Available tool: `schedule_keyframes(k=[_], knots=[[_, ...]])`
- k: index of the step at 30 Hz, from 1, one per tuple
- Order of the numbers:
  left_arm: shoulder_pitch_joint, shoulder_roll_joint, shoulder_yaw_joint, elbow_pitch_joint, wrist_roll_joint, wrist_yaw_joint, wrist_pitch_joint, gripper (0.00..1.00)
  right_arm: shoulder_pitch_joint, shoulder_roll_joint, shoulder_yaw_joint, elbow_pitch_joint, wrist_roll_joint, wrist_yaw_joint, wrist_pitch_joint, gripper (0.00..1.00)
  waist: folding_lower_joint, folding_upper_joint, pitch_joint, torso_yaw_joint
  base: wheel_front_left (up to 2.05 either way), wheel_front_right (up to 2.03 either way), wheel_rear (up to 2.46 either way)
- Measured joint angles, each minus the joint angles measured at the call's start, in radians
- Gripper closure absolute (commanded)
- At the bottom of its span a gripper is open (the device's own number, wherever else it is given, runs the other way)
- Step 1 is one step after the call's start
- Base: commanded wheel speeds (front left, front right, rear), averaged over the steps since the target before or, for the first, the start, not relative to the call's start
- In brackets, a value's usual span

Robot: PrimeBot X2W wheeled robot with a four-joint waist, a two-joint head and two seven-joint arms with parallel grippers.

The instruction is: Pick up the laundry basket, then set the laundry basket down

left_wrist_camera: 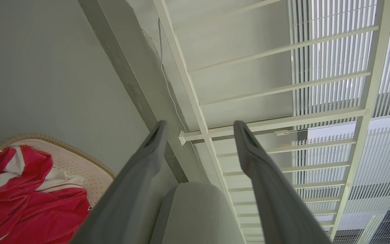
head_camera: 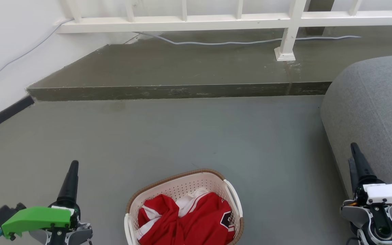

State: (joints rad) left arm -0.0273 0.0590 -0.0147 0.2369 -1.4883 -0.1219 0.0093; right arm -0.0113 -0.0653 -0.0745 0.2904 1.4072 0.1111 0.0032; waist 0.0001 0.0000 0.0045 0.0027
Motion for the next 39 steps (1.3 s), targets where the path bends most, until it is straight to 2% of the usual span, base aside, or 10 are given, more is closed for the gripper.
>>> schedule_keyframes(k=[9,25,39], knots=[[-0.006,0.028,-0.052,-0.021,0.103,0.0,-0.037,0.0,0.0,-0.012,0.026,-0.007,-0.099,-0.026,-0.03,0.0,0.0,0.0,-0.001,0.0,0.0,0.0,0.0],[-0.034,0.079,-0.122,-0.027,0.363,0.001,-0.097,0.0,-0.003,-0.041,0.086,-0.023,-0.311,-0.055,-0.088,0.0,0.0,0.0,0.001,-0.002,0.0,0.0,0.0],[-0.063,0.114,-0.192,-0.05,0.639,0.044,-0.144,0.0,-0.012,-0.076,0.156,-0.03,-0.532,-0.089,-0.137,0.0,0.0,0.0,0.006,-0.003,0.0,0.0,0.0]])
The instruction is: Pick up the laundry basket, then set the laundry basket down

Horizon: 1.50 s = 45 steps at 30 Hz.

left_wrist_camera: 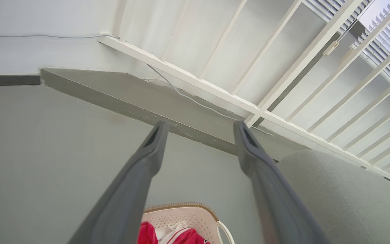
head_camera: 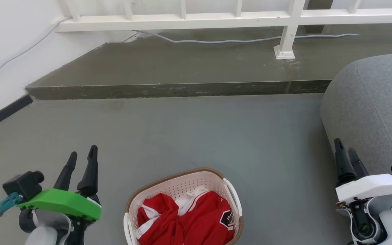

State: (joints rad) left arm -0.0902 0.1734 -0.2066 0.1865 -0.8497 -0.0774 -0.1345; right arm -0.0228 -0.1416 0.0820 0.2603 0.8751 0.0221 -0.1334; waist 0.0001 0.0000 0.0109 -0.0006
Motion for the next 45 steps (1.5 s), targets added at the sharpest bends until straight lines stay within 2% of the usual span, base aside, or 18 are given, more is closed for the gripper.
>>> schedule_keyframes(k=[10,18,23,35,45], knots=[[-0.013,0.014,-0.059,-0.005,0.201,0.043,-0.035,0.0,-0.011,-0.03,0.058,-0.01,-0.195,-0.032,-0.034,0.0,0.0,0.0,0.004,-0.001,0.0,0.0,0.0],[-0.013,0.015,-0.089,0.001,0.318,0.084,-0.059,0.0,-0.011,-0.047,0.097,-0.017,-0.344,-0.053,-0.061,0.0,0.0,0.0,0.007,-0.003,0.0,0.0,0.0],[-0.013,0.009,-0.1,0.021,0.363,0.11,-0.078,0.0,-0.011,-0.048,0.113,-0.017,-0.419,-0.073,-0.078,0.0,0.0,0.0,0.007,-0.004,0.0,0.0,0.0],[-0.012,-0.004,-0.118,0.06,0.458,0.141,-0.114,0.0,-0.008,-0.038,0.112,-0.016,-0.561,-0.118,-0.114,0.0,-0.0001,0.0,0.005,-0.005,0.0,0.0,0.0],[-0.012,-0.02,-0.116,0.087,0.458,0.141,-0.114,0.0,0.008,-0.016,0.09,-0.016,-0.569,-0.121,-0.114,0.0,-0.0001,0.0,0.003,-0.007,0.0,0.0,0.0]])
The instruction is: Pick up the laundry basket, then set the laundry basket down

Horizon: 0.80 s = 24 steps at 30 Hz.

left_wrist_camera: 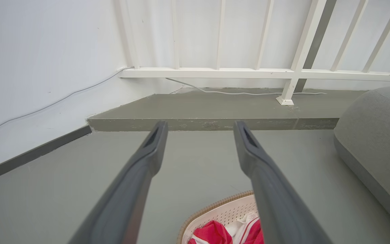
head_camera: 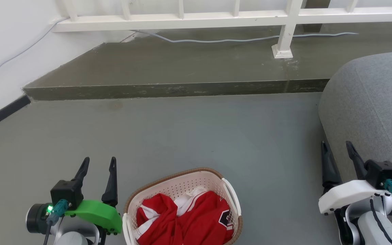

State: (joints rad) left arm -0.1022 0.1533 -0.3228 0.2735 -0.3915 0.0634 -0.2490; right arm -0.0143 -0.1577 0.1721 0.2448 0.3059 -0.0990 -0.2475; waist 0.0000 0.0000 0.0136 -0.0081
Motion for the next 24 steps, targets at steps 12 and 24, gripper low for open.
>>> schedule_keyframes(k=[12,24], knots=[[0.0,-0.007,0.0,0.037,0.0,0.0,0.0,0.0,0.003,0.005,-0.01,0.002,-0.01,-0.001,0.0,0.0,0.0,0.0,-0.004,0.001,0.0,0.0,0.0],[0.0,-0.011,-0.001,0.064,0.0,0.0,0.0,0.0,0.003,0.011,-0.02,0.001,-0.017,0.0,0.0,0.0,0.0,0.0,0.005,0.004,0.0,0.0,0.0]])
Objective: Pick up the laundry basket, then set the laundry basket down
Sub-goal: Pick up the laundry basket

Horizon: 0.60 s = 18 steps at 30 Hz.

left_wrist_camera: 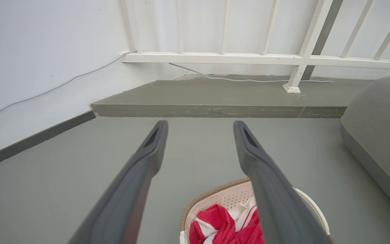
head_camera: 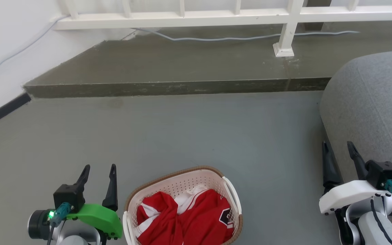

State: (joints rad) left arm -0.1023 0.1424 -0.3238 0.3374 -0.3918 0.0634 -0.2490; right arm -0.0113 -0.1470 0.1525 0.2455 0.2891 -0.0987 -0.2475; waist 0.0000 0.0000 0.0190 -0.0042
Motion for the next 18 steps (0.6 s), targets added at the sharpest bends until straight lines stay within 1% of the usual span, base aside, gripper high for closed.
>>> schedule_keyframes(k=[11,18], knots=[[-0.003,-0.001,-0.003,0.03,-0.007,-0.002,0.021,0.0,-0.002,0.013,-0.007,-0.024,-0.009,0.001,0.0,0.0,0.0,0.0,0.064,-0.001,0.0,0.0,0.0],[-0.053,-0.004,-0.002,0.067,-0.026,-0.021,0.048,0.0,-0.04,0.015,-0.008,-0.052,-0.017,0.002,-0.002,0.0,0.0,0.0,0.133,-0.005,0.0,0.0,0.0]])
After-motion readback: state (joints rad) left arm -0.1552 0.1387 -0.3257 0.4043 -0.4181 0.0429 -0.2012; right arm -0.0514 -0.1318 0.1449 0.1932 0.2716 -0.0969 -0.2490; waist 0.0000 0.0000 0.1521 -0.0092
